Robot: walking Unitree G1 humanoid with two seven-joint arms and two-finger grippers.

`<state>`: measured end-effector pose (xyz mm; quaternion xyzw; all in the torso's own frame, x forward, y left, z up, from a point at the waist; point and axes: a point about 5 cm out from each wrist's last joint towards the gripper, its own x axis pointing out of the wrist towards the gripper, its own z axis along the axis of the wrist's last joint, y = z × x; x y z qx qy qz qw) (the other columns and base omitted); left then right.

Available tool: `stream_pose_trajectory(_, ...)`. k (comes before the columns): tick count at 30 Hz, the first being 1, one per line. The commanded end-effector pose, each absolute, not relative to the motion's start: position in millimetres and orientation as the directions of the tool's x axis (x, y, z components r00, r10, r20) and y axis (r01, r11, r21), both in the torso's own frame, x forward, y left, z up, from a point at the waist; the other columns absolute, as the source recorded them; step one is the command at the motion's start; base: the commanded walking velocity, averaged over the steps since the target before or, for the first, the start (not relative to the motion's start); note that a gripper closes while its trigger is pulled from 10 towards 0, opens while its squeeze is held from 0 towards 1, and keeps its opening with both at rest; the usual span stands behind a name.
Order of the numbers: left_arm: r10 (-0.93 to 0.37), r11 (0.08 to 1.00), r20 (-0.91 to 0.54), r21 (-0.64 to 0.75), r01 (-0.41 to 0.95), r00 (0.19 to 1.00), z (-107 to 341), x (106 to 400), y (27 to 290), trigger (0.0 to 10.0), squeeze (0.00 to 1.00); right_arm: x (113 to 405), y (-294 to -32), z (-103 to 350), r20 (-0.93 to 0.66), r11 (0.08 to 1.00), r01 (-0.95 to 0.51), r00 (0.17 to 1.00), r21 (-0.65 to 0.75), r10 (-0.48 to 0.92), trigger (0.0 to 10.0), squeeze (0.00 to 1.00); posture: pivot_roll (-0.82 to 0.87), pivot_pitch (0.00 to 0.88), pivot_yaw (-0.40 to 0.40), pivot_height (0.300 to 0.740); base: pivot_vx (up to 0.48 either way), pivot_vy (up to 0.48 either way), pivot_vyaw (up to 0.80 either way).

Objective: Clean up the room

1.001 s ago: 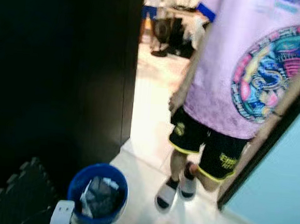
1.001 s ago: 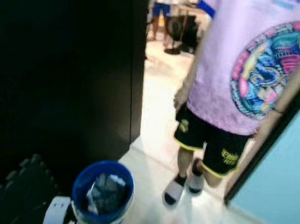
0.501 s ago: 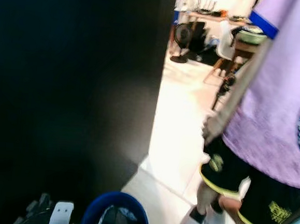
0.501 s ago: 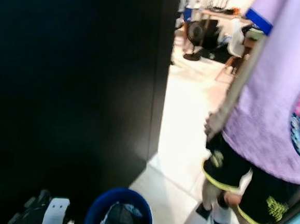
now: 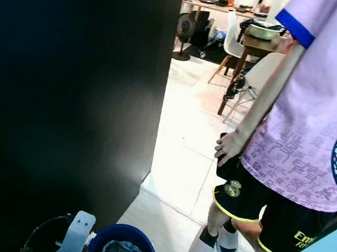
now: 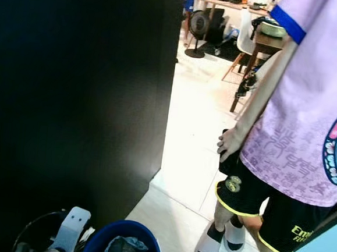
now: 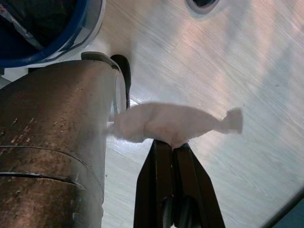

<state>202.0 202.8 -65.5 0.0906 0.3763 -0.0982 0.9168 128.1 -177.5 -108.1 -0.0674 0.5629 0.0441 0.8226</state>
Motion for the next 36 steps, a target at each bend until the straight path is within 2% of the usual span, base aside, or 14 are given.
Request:
stream_pose_trajectory(1,-0.155,0.956,-0.706,0.068,0.284,0.691,-66.8,197.8,201.3,10.0,0.0,121.1,-185.5,-109.4,-0.94,0.983,-0.163,0.341,-0.08,-0.02,10.0,0.0,0.01,0.018,-0.07,0.74,0.0,0.0,0.0)
stream_pose_trajectory(3,-0.168,0.954,-0.702,0.061,0.293,0.692,-66.5,197.9,200.5,10.0,0.0,120.1,-186.9,-109.6,-0.94,0.983,-0.164,0.34,-0.082,-0.022,10.0,0.0,0.01,0.018,-0.07,0.74,0.0,0.0,0.0)
stream_pose_trajectory(5,-0.27,0.943,-0.636,-0.023,0.332,0.723,-45.3,239.0,177.1,10.0,0.0,115.5,-197.2,-109.5,-0.943,0.982,-0.164,0.33,-0.097,-0.038,10.0,0.0,-0.02,0.038,-0.077,0.74,0.0,0.0,0.0)
stream_pose_trajectory(6,-0.27,0.943,-0.636,-0.023,0.332,0.723,-45.3,239.0,177.1,10.0,0.0,115.5,-197.2,-109.5,-0.943,0.982,-0.164,0.33,-0.097,-0.038,10.0,0.0,-0.02,0.038,-0.077,0.74,0.0,0.0,0.0)
stream_pose_trajectory(7,-0.335,0.928,-0.592,-0.074,0.365,0.733,-34.5,255.1,162.8,10.0,0.41,112.8,-204.6,-109.1,-0.944,0.981,-0.163,0.325,-0.108,-0.05,10.0,0.0,-0.03,0.045,-0.081,0.74,0.0,0.0,0.0)
stream_pose_trajectory(8,-0.335,0.928,-0.592,-0.074,0.365,0.733,-34.5,255.1,162.8,10.0,0.41,112.8,-204.6,-109.1,-0.944,0.981,-0.163,0.325,-0.108,-0.05,10.0,0.0,-0.03,0.045,-0.081,0.74,0.0,0.0,0.0)
stream_pose_trajectory(9,-0.389,0.913,-0.552,-0.12,0.391,0.738,-25.7,266.1,150.3,10.0,1.0,109.9,-212.6,-108.4,-0.945,0.98,-0.159,0.32,-0.119,-0.063,10.0,0.0,-0.04,0.045,-0.085,0.74,0.0,0.0,0.0)
stream_pose_trajectory(20,-0.373,0.917,-0.574,-0.106,0.385,0.729,-29.3,263.8,144.2,10.0,1.0,124.4,-241.3,-97.5,-0.913,0.977,-0.108,0.387,-0.183,-0.128,10.0,0.0,-0.03,0.057,-0.086,0.74,0.0,0.0,0.0)
stream_pose_trajectory(23,-0.346,0.924,-0.614,-0.094,0.37,0.709,-37.8,253.1,154.2,10.0,1.0,153.7,-246.7,-85.2,-0.874,0.974,-0.111,0.47,-0.196,-0.123,10.0,0.0,-0.02,0.057,-0.081,0.74,0.0,0.0,0.0)
stream_pose_trajectory(27,-0.244,0.945,-0.715,-0.023,0.327,0.655,-59.7,219.7,180.6,10.0,1.0,253.5,-221.6,-34.1,-0.723,0.95,-0.232,0.691,-0.21,0.009,10.0,0.0,0.02,0.058,-0.082,0.74,0.0,0.0,0.0)
stream_pose_trajectory(32,-0.114,0.967,-0.762,0.063,0.248,0.638,-69.4,201.9,198.5,10.0,1.0,298.4,-175.5,-2.2,-0.647,0.915,-0.384,0.731,-0.126,0.218,10.0,0.0,0.05,0.057,-0.1,0.74,0.0,0.0,0.0)
stream_pose_trajectory(33,-0.061,0.971,-0.776,0.098,0.216,0.627,-72.7,195.2,204.5,10.0,0.4,306.3,-158.0,4.8,-0.636,0.891,-0.446,0.713,-0.086,0.295,10.0,0.0,0.05,0.057,-0.1,0.74,0.0,0.0,0.0)
stream_pose_trajectory(34,-0.005,0.974,-0.788,0.136,0.182,0.616,-76.0,188.1,209.8,10.0,0.0,308.9,-140.3,7.5,-0.643,0.862,-0.506,0.669,-0.027,0.372,10.0,0.0,0.07,0.058,-0.112,0.74,0.0,0.0,0.0)
stream_pose_trajectory(36,0.039,0.975,-0.794,0.163,0.151,0.607,-78.4,182.7,213.5,10.0,0.0,307.4,-126.1,6.8,-0.66,0.834,-0.552,0.617,0.027,0.429,10.0,0.0,0.09,0.06,-0.125,0.74,0.0,0.0,0.0)
